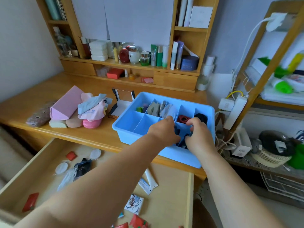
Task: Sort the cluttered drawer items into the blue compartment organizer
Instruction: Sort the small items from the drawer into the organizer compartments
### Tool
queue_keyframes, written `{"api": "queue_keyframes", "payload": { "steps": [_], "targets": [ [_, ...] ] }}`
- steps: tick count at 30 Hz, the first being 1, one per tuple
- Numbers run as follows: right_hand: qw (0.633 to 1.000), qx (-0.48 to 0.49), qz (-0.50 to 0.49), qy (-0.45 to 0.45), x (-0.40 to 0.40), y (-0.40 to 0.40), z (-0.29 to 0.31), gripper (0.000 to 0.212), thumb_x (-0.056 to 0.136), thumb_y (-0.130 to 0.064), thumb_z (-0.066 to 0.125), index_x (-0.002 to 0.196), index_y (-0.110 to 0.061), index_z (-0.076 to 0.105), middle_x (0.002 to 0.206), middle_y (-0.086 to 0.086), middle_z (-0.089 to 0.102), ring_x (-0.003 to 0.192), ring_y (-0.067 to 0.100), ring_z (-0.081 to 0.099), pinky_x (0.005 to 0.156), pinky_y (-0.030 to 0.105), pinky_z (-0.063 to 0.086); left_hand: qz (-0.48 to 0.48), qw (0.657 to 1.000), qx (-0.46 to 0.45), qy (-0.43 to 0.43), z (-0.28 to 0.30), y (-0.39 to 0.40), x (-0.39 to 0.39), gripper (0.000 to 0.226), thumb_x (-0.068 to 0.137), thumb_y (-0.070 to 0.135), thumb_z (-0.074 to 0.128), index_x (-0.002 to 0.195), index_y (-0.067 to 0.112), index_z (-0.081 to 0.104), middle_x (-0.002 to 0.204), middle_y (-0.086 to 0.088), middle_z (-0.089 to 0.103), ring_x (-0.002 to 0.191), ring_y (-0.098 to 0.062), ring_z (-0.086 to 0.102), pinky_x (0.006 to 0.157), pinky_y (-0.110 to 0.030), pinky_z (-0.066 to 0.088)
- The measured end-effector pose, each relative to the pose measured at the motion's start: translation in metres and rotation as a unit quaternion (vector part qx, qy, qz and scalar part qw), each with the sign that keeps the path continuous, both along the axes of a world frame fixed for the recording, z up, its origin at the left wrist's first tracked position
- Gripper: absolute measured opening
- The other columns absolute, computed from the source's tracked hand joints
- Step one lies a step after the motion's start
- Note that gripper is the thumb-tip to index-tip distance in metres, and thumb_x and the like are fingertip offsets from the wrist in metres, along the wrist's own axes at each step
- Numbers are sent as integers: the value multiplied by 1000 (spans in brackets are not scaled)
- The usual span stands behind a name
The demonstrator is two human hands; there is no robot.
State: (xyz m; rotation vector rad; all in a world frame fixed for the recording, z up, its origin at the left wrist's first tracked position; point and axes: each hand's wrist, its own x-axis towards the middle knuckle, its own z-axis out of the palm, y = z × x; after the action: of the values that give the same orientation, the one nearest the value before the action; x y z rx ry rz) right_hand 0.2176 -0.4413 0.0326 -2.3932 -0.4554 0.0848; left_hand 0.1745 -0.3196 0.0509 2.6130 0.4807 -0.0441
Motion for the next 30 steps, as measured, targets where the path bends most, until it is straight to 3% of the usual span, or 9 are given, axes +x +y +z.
{"api": "queue_keyframes", "payload": {
  "steps": [6, 9, 11, 13, 16, 20, 24, 26, 30],
  "targets": [
    [991, -93, 86, 48, -1, 1, 3, 49, 88, -1, 39, 112, -35, 65, 113, -1, 61, 85, 21, 56, 68, 34, 50, -30, 999, 13, 33, -4, 2, 0, 29, 81, 34, 65, 90, 18, 43, 76, 4, 47, 70, -17, 49, 56, -28, 37],
    [985, -114, 101, 76, 2, 2, 2, 48, 89, -5, 36, 111, -36, 65, 101, -2, 65, 76, 20, 57, 60, 31, 48, -56, 983, 16, -176, -10, 8, -28, 22, 85, 34, 63, 92, 15, 53, 84, 4, 48, 80, -19, 51, 64, -27, 38],
    [986, -112, 94, 79, 4, 2, -1, 46, 92, -8, 36, 120, -34, 62, 114, -1, 63, 82, 20, 59, 65, 32, 50, -92, 933, 38, -347, -20, 16, -63, 13, 86, 23, 61, 91, 14, 55, 85, 3, 50, 79, -16, 51, 65, -23, 37],
    [989, -108, 76, 65, 4, 1, -4, 39, 95, -13, 38, 123, -30, 60, 115, -2, 61, 82, 17, 58, 70, 34, 52, -122, 909, 50, -395, -44, 30, -106, 7, 86, 19, 59, 89, 18, 53, 81, 5, 50, 74, -11, 48, 65, -17, 36],
    [994, -104, 40, -21, 0, -2, -6, 28, 94, -24, 45, 116, -30, 62, 92, -11, 64, 63, 10, 53, 53, 26, 39, -88, 941, 78, -318, -99, 70, -166, 6, 85, 22, 60, 85, 21, 54, 79, 9, 51, 70, -6, 49, 62, -17, 42],
    [988, -121, 18, -89, -7, -2, -6, 22, 93, -27, 47, 103, -33, 66, 67, -20, 53, 52, 5, 47, 44, 22, 25, 134, 981, 63, -122, -148, 154, -205, 15, 89, 27, 57, 101, 20, 63, 99, 5, 58, 87, -16, 60, 68, -23, 43],
    [990, -130, 25, -50, -2, 0, -8, 30, 95, -21, 43, 108, -34, 66, 106, -12, 65, 64, 1, 45, 51, 20, 33, 222, 969, 70, 87, -176, 206, -201, 49, 90, 44, 52, 134, 24, 43, 122, -4, 53, 106, -24, 56, 81, -33, 46],
    [992, -121, 22, -26, 0, -1, -12, 31, 96, -21, 41, 109, -37, 65, 109, -11, 64, 67, 2, 47, 54, 19, 36, 244, 956, 91, 135, -186, 213, -193, 49, 88, 44, 51, 130, 21, 42, 116, -5, 57, 102, -24, 57, 73, -30, 44],
    [995, -94, 13, -25, 0, -2, -12, 29, 98, -27, 39, 111, -43, 60, 113, -16, 62, 73, -2, 50, 54, 20, 39, 250, 941, 160, 162, -191, 218, -181, 26, 91, 17, 41, 116, 13, 47, 108, -8, 61, 97, -25, 59, 69, -27, 40]
  ]
}}
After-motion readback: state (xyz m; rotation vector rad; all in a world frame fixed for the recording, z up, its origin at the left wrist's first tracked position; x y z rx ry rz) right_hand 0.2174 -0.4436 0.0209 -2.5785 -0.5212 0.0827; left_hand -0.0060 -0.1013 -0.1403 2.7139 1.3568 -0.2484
